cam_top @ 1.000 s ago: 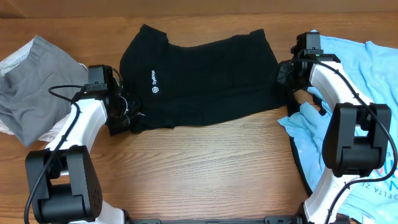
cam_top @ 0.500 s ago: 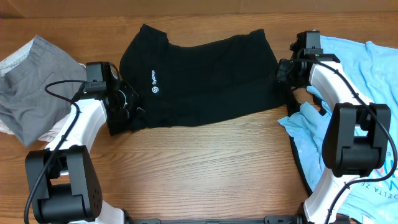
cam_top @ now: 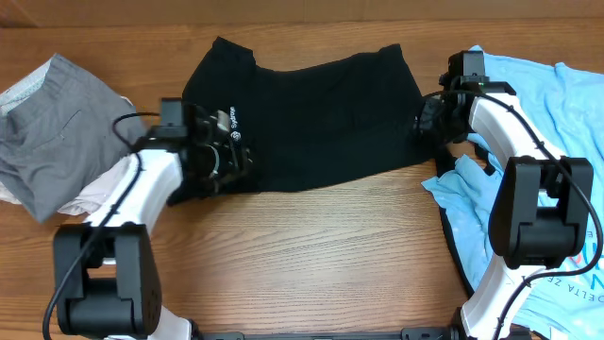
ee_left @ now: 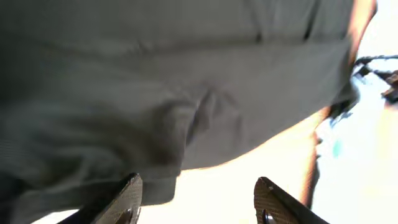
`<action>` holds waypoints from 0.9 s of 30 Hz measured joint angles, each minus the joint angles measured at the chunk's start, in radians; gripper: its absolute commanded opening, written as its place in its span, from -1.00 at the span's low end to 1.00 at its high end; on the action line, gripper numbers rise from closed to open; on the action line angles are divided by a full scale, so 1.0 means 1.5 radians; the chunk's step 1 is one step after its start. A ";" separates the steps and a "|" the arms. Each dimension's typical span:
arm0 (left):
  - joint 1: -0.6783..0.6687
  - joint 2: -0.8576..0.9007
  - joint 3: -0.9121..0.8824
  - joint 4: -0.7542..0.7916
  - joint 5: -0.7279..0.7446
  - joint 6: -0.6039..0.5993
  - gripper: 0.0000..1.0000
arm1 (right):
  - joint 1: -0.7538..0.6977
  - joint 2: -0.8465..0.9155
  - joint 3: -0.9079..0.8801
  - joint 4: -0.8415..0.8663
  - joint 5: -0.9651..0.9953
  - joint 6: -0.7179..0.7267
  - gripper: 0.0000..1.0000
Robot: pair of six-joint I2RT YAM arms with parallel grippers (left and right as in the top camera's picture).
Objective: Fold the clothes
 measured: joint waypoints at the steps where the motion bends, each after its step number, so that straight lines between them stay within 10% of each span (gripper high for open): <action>1: -0.016 0.000 0.000 -0.010 -0.015 0.022 0.28 | 0.000 0.000 0.000 -0.016 0.000 0.000 -0.21; 16: -0.083 0.000 0.000 -0.028 -0.205 0.090 0.35 | 0.000 0.021 -0.042 -0.010 -0.001 0.001 -0.47; 27: -0.085 0.001 0.000 -0.018 -0.209 0.105 -0.28 | 0.000 0.019 -0.045 -0.008 -0.001 0.000 -0.47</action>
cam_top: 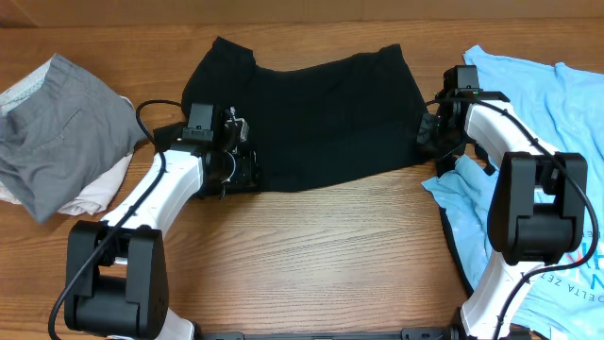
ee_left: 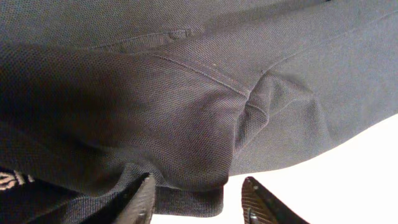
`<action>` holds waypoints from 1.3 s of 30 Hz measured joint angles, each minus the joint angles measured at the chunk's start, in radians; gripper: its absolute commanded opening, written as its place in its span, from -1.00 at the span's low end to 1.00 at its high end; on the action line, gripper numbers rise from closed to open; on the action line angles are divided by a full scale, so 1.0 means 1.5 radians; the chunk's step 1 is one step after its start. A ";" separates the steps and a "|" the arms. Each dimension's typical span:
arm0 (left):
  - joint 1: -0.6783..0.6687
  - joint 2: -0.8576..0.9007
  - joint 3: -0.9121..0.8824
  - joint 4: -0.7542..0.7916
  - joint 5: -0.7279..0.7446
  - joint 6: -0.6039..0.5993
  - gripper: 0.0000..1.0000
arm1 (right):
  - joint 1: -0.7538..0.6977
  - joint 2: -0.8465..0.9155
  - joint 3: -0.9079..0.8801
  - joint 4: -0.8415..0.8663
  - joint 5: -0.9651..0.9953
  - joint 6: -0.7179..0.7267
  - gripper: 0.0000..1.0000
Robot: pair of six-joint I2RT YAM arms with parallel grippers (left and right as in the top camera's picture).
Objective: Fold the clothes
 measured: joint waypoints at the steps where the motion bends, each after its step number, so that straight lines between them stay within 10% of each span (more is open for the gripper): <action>1: 0.000 0.001 0.000 0.000 0.000 0.002 -0.35 | 0.000 0.000 0.000 0.000 0.000 0.000 -0.47; 5: 0.000 0.022 0.000 0.005 0.000 0.008 -0.92 | 0.000 0.000 -0.001 0.001 0.000 0.000 -0.48; 17: 0.005 0.043 0.066 0.053 0.006 0.015 -0.92 | 0.000 0.000 -0.001 0.001 0.000 0.000 -0.50; 25: 0.015 0.043 0.103 0.117 -0.076 -0.015 0.73 | 0.000 0.000 -0.001 0.001 0.000 0.000 -0.50; 39: 0.024 0.042 0.116 -0.245 -0.166 -0.084 0.71 | 0.000 0.000 -0.001 0.001 0.000 0.000 -0.50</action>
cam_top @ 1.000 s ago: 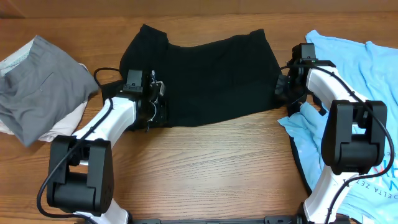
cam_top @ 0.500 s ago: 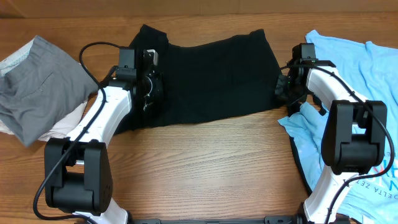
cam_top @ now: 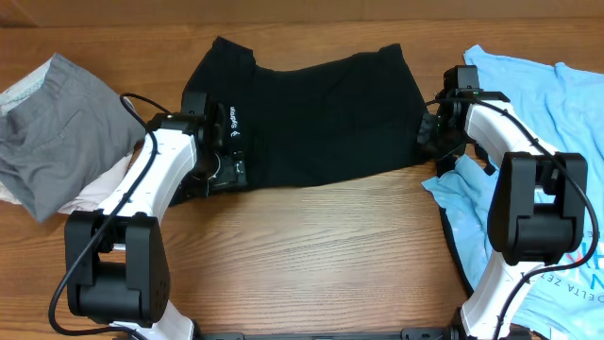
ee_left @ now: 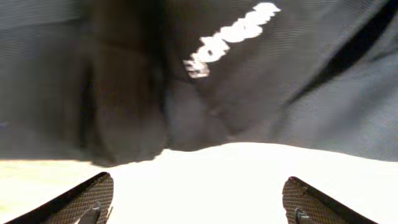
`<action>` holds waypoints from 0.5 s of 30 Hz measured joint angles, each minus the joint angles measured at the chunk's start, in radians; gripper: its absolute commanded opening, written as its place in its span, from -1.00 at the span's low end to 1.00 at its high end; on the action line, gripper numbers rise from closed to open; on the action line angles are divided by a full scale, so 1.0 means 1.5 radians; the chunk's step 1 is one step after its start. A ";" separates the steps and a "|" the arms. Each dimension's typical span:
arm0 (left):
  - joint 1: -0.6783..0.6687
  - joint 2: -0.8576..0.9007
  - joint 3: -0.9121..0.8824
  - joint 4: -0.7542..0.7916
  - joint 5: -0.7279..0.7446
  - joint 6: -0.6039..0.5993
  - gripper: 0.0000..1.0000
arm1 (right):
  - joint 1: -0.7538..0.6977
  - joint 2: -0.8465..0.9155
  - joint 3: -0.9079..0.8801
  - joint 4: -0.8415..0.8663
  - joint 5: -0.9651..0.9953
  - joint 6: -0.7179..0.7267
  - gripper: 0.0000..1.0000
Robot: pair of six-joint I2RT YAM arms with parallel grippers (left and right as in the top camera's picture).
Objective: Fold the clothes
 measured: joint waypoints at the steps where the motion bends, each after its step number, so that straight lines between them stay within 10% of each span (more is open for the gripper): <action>1: 0.001 0.000 -0.003 0.000 -0.014 -0.010 0.72 | 0.000 0.000 0.000 0.000 0.000 0.000 -0.50; 6: 0.004 0.000 -0.029 0.046 -0.059 -0.038 0.43 | 0.000 0.000 0.000 -0.003 0.000 0.000 -0.50; 11: 0.004 -0.001 -0.083 0.123 -0.083 -0.041 -0.66 | 0.000 0.000 0.000 -0.010 0.000 0.000 -0.50; 15: 0.010 -0.001 -0.108 0.112 -0.134 -0.042 -0.53 | 0.000 0.000 0.001 -0.018 0.002 0.000 -0.66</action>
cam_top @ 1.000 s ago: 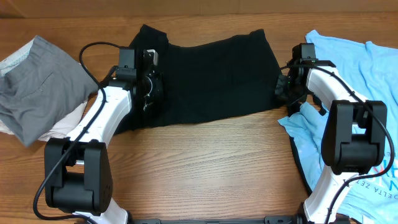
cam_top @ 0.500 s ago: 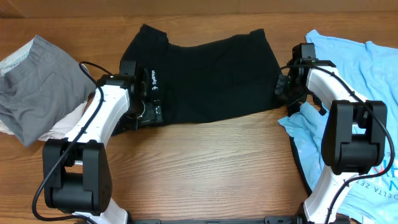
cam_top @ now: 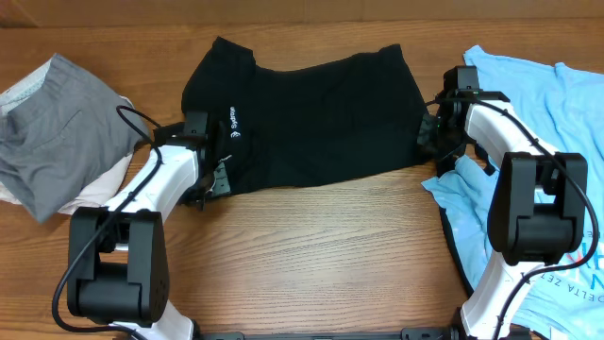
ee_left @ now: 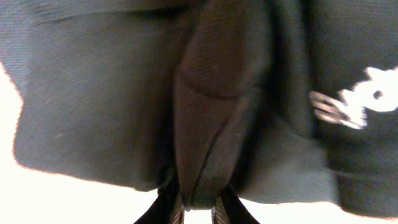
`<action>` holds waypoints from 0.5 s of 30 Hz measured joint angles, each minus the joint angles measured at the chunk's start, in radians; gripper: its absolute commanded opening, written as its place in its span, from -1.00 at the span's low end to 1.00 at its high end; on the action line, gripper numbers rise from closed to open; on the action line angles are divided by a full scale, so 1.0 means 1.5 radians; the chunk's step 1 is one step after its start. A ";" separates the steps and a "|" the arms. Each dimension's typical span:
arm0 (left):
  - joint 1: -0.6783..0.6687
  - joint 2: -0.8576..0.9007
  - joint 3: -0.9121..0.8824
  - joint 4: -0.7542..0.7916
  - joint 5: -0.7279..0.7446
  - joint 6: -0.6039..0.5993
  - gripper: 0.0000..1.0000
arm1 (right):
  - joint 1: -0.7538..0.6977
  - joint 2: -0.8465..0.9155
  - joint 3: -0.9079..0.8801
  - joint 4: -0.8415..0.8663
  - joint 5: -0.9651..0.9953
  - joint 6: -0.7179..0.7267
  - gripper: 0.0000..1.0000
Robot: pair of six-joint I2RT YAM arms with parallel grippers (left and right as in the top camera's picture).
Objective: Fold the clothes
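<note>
A black shirt (cam_top: 311,118) with a small white logo (cam_top: 233,121) lies spread across the back middle of the wooden table (cam_top: 311,255). My left gripper (cam_top: 213,180) is at the shirt's lower left corner. In the left wrist view the gripper (ee_left: 198,210) is shut on a bunched fold of black fabric (ee_left: 211,124), with the logo (ee_left: 348,102) to its right. My right gripper (cam_top: 432,132) is against the shirt's right edge. Whether its jaws are closed is hidden from overhead.
A crumpled grey garment (cam_top: 57,132) lies at the left over a pale cloth (cam_top: 94,196). A light blue shirt (cam_top: 552,104) covers the right side under and beside the right arm. Bare wood lies in front of the black shirt.
My left gripper was wide open over the shirt's left edge by the logo. Now it sits slightly lower at the corner and is shut on a fold of fabric. The right arm is unchanged.
My left gripper stood open at the shirt's lower left edge, then further right along the hem with its fingers around the fabric edge. Later it was wide open near the logo, and now it is shut on a fold. The right gripper stayed at the right edge.
</note>
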 measured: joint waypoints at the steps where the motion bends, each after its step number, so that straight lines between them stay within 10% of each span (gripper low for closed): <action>1: 0.006 0.000 -0.001 -0.007 -0.012 -0.002 -0.58 | 0.000 -0.001 0.001 -0.019 0.001 0.001 -0.67; 15: 0.098 0.000 -0.001 -0.130 -0.053 0.014 -0.86 | 0.000 -0.003 -0.009 -0.218 0.045 0.056 -0.67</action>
